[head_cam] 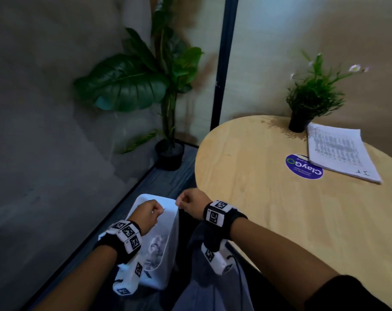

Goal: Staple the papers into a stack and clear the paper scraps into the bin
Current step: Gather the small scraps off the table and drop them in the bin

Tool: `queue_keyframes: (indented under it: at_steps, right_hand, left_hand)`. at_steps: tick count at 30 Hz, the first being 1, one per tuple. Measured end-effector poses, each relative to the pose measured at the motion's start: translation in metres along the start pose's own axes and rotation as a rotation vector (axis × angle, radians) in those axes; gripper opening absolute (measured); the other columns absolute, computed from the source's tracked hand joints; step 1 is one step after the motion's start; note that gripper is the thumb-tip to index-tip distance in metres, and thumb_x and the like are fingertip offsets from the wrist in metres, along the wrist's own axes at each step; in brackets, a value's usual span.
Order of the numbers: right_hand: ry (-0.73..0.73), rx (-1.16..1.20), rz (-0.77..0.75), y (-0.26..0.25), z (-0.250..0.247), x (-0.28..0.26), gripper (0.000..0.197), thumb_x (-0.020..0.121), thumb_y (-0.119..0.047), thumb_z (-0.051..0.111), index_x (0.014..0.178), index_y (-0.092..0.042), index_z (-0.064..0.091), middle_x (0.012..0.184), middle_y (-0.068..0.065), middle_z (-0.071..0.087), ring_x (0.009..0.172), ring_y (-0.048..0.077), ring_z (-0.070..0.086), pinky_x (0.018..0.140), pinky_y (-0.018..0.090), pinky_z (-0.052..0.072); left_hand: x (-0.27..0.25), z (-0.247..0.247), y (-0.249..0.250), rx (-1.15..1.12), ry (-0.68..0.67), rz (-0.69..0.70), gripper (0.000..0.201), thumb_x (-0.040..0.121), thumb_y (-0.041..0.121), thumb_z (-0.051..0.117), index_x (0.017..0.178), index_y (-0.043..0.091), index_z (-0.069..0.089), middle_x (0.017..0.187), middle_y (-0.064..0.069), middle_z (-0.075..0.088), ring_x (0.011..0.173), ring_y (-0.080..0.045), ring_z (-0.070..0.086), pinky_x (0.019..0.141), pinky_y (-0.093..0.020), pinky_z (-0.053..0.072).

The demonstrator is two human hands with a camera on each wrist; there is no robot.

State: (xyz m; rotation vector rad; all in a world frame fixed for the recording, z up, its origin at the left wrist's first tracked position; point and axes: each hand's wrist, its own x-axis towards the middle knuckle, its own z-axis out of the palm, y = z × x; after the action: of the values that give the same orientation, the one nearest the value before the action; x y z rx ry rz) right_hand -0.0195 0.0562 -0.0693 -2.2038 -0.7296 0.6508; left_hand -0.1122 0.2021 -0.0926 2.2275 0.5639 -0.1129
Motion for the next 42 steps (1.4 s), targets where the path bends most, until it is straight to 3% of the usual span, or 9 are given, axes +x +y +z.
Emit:
queue_keyframes:
  at_steps: [4, 10, 17, 23, 26, 31, 35, 38, 42]
  right_hand:
    - [-0.049, 0.068, 0.054, -0.017, 0.04, 0.025, 0.026, 0.087, -0.011, 0.057, 0.064, -0.022, 0.059, 0.083, 0.006, 0.065, 0.071, 0.015, 0.058, 0.072, 0.024, 0.046]
    - [-0.102, -0.015, 0.092, -0.025, 0.072, 0.045, 0.01, 0.078, -0.01, 0.069, 0.073, -0.015, 0.075, 0.068, -0.006, 0.063, 0.08, 0.015, 0.064, 0.079, 0.024, 0.052]
    - [-0.034, 0.052, 0.18, -0.012, 0.081, 0.051, 0.008, 0.079, -0.012, 0.072, 0.083, -0.008, 0.077, 0.078, 0.001, 0.074, 0.058, 0.001, 0.053, 0.056, 0.006, 0.042]
    - [-0.024, 0.018, 0.196, -0.009, 0.082, 0.053, 0.017, 0.081, 0.003, 0.062, 0.087, -0.003, 0.076, 0.096, 0.012, 0.074, 0.066, 0.011, 0.058, 0.078, 0.026, 0.055]
    - [-0.055, 0.01, 0.193, -0.012, 0.079, 0.052, 0.011, 0.074, -0.002, 0.073, 0.084, -0.007, 0.077, 0.086, 0.008, 0.075, 0.076, 0.014, 0.064, 0.084, 0.028, 0.055]
    - [-0.101, -0.049, 0.183, -0.023, 0.077, 0.046, 0.027, 0.079, -0.03, 0.072, 0.057, -0.015, 0.067, 0.037, -0.011, 0.054, 0.06, 0.006, 0.055, 0.072, 0.02, 0.05]
    - [-0.115, -0.055, 0.107, -0.026, 0.077, 0.037, 0.019, 0.079, -0.022, 0.073, 0.094, -0.011, 0.073, 0.074, -0.001, 0.071, 0.083, 0.016, 0.066, 0.08, 0.024, 0.05]
    - [-0.059, -0.052, 0.084, -0.027, 0.067, 0.026, 0.009, 0.076, -0.024, 0.075, 0.078, -0.015, 0.073, 0.054, -0.012, 0.056, 0.073, 0.009, 0.066, 0.075, 0.022, 0.051]
    - [0.009, 0.002, 0.08, -0.024, 0.045, 0.007, 0.036, 0.085, -0.036, 0.064, 0.053, -0.02, 0.062, 0.038, -0.006, 0.056, 0.044, 0.003, 0.052, 0.053, 0.016, 0.044]
  left_hand:
    - [-0.004, -0.014, -0.036, 0.01, 0.046, -0.054, 0.033, 0.093, 0.006, 0.05, 0.064, 0.022, 0.044, 0.068, 0.003, 0.051, 0.067, -0.019, 0.051, 0.065, -0.026, 0.04]
    - [-0.003, -0.02, -0.067, 0.051, 0.073, -0.147, 0.026, 0.089, 0.008, 0.054, 0.067, 0.022, 0.05, 0.081, 0.0, 0.057, 0.08, -0.018, 0.053, 0.072, -0.022, 0.038]
    - [-0.001, -0.019, -0.077, 0.076, 0.064, -0.185, 0.028, 0.077, 0.013, 0.073, 0.057, 0.026, 0.057, 0.065, 0.005, 0.06, 0.073, -0.016, 0.056, 0.07, -0.022, 0.045]
    - [0.001, -0.015, -0.082, 0.062, 0.053, -0.173, 0.02, 0.085, -0.001, 0.056, 0.086, 0.006, 0.074, 0.082, -0.01, 0.075, 0.063, -0.014, 0.056, 0.075, -0.025, 0.051]
    - [0.004, -0.013, -0.083, 0.01, 0.046, -0.188, 0.026, 0.086, -0.008, 0.049, 0.092, 0.0, 0.073, 0.078, -0.011, 0.074, 0.056, -0.015, 0.056, 0.07, -0.027, 0.054]
    - [0.002, -0.018, -0.072, 0.078, -0.013, -0.206, 0.025, 0.076, 0.013, 0.075, 0.056, 0.012, 0.06, 0.058, -0.006, 0.066, 0.042, -0.012, 0.051, 0.045, -0.019, 0.045]
    - [-0.002, -0.018, -0.063, 0.225, 0.054, -0.176, 0.043, 0.089, 0.032, 0.06, 0.054, 0.013, 0.045, 0.054, -0.002, 0.053, 0.05, -0.018, 0.049, 0.054, -0.023, 0.039]
    - [-0.006, -0.019, -0.049, 0.184, 0.074, -0.142, 0.029, 0.095, 0.023, 0.05, 0.067, 0.019, 0.052, 0.062, -0.003, 0.058, 0.058, -0.022, 0.053, 0.054, -0.024, 0.04]
    - [-0.01, -0.018, -0.023, 0.126, 0.016, -0.052, 0.018, 0.092, 0.005, 0.051, 0.1, 0.014, 0.063, 0.088, -0.003, 0.066, 0.048, -0.017, 0.054, 0.052, -0.025, 0.049]
